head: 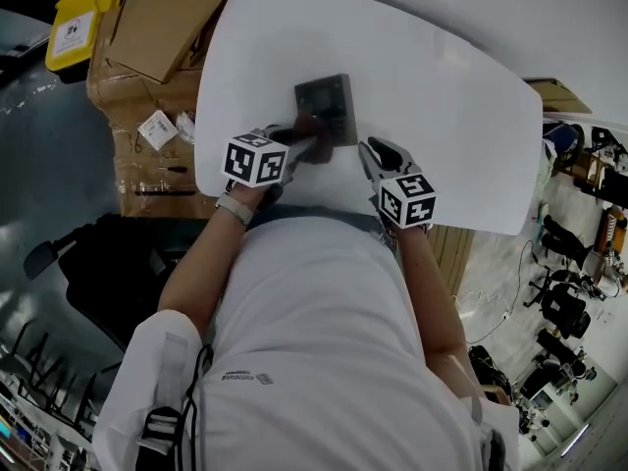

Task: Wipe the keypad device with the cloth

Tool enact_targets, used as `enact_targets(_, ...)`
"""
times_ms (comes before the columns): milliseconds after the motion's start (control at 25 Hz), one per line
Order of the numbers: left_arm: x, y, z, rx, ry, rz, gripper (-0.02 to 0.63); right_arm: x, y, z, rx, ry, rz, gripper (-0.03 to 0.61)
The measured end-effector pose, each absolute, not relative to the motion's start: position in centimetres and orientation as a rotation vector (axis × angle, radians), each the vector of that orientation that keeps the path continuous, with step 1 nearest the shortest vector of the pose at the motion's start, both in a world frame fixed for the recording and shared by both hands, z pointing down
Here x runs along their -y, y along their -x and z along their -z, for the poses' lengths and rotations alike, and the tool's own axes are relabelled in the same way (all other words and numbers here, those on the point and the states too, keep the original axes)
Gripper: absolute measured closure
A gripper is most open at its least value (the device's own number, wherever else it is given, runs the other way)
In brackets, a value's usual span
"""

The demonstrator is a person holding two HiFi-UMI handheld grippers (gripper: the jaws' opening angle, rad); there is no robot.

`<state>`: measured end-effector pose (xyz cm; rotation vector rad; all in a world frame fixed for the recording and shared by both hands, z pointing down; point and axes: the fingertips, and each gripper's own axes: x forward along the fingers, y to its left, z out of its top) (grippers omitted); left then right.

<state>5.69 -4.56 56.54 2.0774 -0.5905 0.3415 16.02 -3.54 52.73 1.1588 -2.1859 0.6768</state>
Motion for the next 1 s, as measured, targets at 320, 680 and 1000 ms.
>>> enact_targets(320, 4.9, -10.6, -52.9, 0.46, -2.142, -0.261, 0.5, 3.5, -15.9, -53.5, 2.131, -1.202, -0.582, 0.517)
enact_targets(680, 5.1, -10.8, -53.3, 0.437, -2.119, -0.26, 0.5, 5.1, -16.8, -53.1, 2.135, -1.261, -0.611, 0.52)
enact_targets(1000, 5.3, -11.9, -52.9, 0.447, -2.126, -0.252, 0.5, 5.6, -16.5, -53.9, 2.106, -1.232, -0.614, 0.538)
